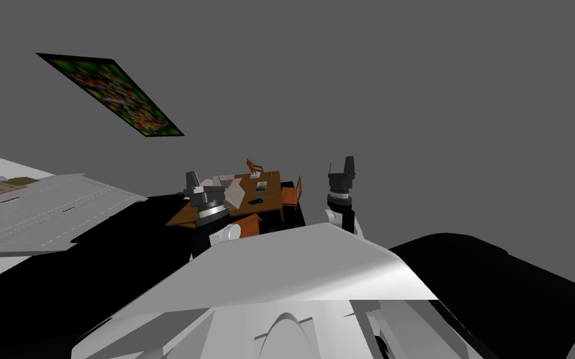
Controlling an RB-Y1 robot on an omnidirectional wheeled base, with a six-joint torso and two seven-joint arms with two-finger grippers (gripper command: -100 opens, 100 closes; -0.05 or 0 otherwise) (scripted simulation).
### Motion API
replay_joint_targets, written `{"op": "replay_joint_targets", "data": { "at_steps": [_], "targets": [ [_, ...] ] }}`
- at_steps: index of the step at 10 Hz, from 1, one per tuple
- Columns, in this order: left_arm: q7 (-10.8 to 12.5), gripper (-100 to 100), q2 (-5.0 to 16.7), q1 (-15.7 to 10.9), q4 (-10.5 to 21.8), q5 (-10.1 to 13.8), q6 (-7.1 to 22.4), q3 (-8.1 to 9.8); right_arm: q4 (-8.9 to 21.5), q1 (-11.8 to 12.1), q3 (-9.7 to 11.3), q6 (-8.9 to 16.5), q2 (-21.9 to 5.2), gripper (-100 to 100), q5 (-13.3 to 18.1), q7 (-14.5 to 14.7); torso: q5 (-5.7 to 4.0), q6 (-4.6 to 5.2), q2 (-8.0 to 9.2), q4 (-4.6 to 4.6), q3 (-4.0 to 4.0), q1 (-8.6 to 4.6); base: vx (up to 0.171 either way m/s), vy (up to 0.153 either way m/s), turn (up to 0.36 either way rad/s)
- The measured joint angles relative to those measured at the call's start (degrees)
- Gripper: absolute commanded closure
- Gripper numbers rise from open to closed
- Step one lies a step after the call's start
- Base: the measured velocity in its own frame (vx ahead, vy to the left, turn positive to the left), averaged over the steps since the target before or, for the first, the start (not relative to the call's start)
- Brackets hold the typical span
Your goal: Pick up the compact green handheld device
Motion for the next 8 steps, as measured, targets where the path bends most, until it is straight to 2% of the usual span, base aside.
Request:
{"op": "replay_joint_targets", "data": {
  "at_steps": [5,8],
  "targets": [
    [0.90,-100,6.78,-2.12,3.03,2.23,3.89,-0.91,0.00,0.00,0.00,0.00,0.00,0,0.00,0.00,0.00,0.00,-0.05,-0.01,-0.03,0.01,0.008,-0.002,-0.031],
    [1.61,-100,10.32,-4.64,7.57,4.42,7.60,-2.81,0.00,0.00,0.00,0.00,0.00,0,0.00,0.00,0.00,0.01,-0.07,-0.02,-0.04,0.00,0.012,-0.002,-0.039]
  ]
}}
